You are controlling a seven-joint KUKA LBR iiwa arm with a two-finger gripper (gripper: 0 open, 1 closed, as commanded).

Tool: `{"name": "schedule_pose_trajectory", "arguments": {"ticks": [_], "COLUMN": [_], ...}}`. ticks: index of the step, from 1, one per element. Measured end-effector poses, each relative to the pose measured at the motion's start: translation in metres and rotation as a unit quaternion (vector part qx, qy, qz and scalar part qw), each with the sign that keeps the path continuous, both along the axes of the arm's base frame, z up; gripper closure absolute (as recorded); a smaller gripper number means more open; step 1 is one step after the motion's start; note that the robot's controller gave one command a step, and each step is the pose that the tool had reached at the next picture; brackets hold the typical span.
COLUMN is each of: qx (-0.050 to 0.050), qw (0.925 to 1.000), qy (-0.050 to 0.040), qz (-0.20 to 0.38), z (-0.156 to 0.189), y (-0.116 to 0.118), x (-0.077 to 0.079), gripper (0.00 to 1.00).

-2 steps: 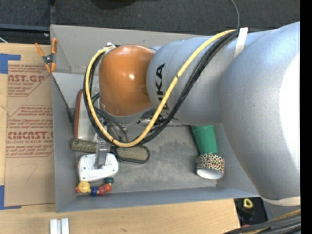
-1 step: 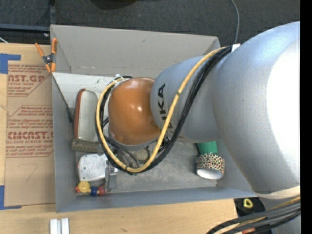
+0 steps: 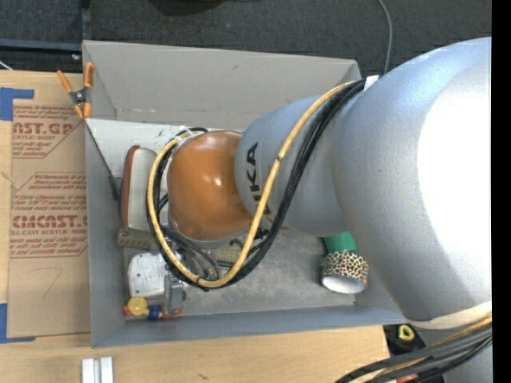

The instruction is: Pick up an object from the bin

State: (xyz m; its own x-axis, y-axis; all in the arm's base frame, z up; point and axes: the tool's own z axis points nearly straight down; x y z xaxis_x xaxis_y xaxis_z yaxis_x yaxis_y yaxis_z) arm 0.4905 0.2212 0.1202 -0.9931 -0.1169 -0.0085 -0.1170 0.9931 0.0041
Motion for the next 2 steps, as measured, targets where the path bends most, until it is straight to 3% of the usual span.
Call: {"name": "schedule_pose_trajectory", "arguments": {"ticks": [1, 2], "qx": [-0.001, 0.002], "qw": [0.9964, 0.9999], "qy": [0.0016, -0.0028], "qz": [0.085, 0.014], "z": [-0.0442, -0.0455], "y": [-0.0050, -0.0048], "x": [0.0014, -0.0047], "gripper": [0.00, 0.00]}}
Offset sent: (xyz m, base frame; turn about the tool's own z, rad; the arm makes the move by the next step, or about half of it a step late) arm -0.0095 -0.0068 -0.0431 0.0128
